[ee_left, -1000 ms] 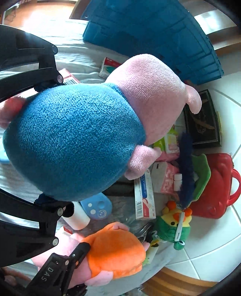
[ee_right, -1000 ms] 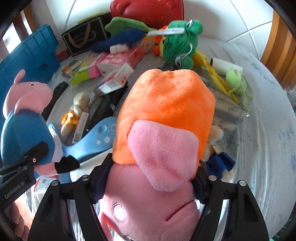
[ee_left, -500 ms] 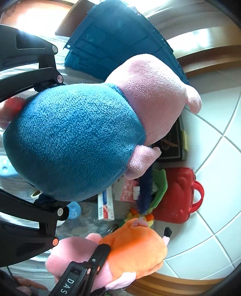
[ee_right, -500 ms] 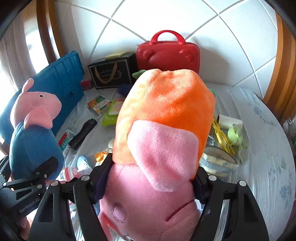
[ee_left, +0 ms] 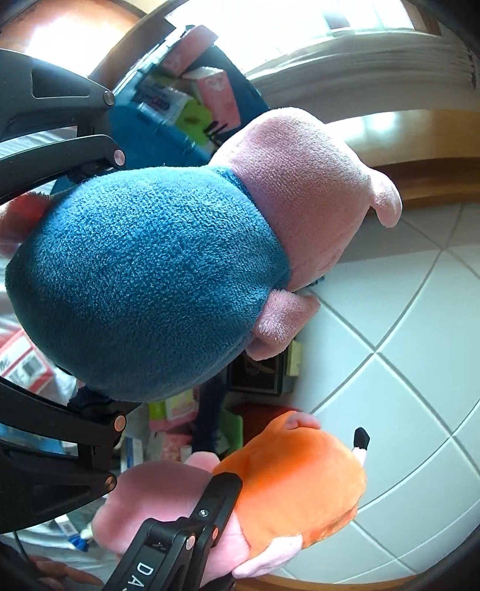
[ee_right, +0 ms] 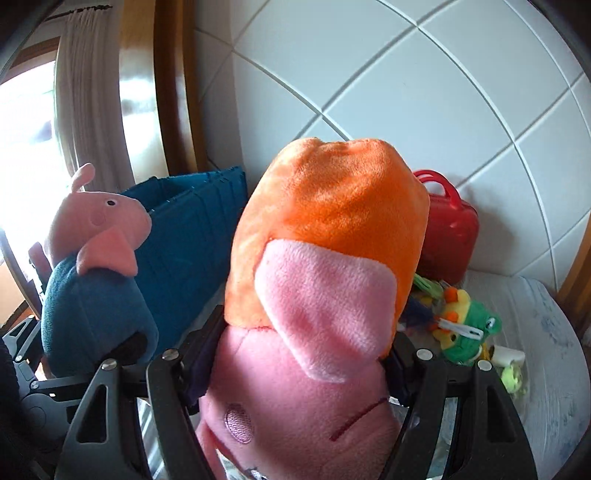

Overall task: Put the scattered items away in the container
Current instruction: 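Lift both pig plushes and carry them over the blue crate, then open both tools to drop the pig plushes into the crate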

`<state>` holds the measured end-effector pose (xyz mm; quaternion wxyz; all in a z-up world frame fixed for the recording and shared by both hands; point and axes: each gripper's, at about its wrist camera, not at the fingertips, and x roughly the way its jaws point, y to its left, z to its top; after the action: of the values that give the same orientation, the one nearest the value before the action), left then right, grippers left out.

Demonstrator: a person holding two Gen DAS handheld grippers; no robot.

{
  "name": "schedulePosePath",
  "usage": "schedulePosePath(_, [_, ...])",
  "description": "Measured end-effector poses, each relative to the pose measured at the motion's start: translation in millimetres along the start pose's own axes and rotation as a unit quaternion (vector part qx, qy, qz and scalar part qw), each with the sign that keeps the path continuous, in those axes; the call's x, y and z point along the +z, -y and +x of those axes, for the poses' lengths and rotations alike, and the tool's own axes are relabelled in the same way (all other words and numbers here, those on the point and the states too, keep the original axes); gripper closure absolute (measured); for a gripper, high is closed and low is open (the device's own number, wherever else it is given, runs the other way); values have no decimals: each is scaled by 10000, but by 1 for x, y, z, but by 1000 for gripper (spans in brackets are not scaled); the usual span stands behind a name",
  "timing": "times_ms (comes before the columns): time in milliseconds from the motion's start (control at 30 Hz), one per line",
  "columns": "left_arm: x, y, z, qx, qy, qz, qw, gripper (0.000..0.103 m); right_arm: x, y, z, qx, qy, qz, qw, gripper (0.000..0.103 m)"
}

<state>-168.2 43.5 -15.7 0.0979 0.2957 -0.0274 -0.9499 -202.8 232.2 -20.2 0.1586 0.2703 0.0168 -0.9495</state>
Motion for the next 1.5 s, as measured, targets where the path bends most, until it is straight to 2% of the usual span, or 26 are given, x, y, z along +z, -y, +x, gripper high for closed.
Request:
schedulePosePath(167, [29, -80, 10, 200, 253, 25, 9995, 25, 42, -88, 15, 210, 366, -135, 9990, 30])
schedulePosePath(333, [54, -157, 27, 455, 403, -100, 9981, 25, 73, -156, 45, 438, 489, -233, 9976, 30])
schedulePosePath(500, [65, -215, 63, 757, 263, -127, 9967, 24, 103, -222, 77, 659, 581, -332, 9956, 30])
schedulePosePath(633, [63, -245, 97, 744, 20, -304, 9968, 24, 119, -263, 104, 774, 559, -438, 9945, 30])
schedulePosePath(833, [64, -264, 139, 643, -224, -369, 9970, 23, 133, -297, 139, 796, 398, -624, 9941, 30])
schedulePosePath(900, [64, -267, 150, 595, -338, -369, 9970, 16, 135, -302, 151, 762, 304, -669, 9944, 30])
schedulePosePath(1067, [63, -271, 163, 374, -485, -443, 9971, 12, 136, -306, 173, 549, 120, -717, 9958, 26])
schedulePosePath(1233, [58, -268, 165, 528, -397, -406, 9970, 12, 136, -296, 169, 424, 112, -618, 9971, 26])
schedulePosePath(1500, [55, -249, 143, 454, -351, -529, 9970, 12, 128, -292, 143, 371, 103, -583, 9976, 25])
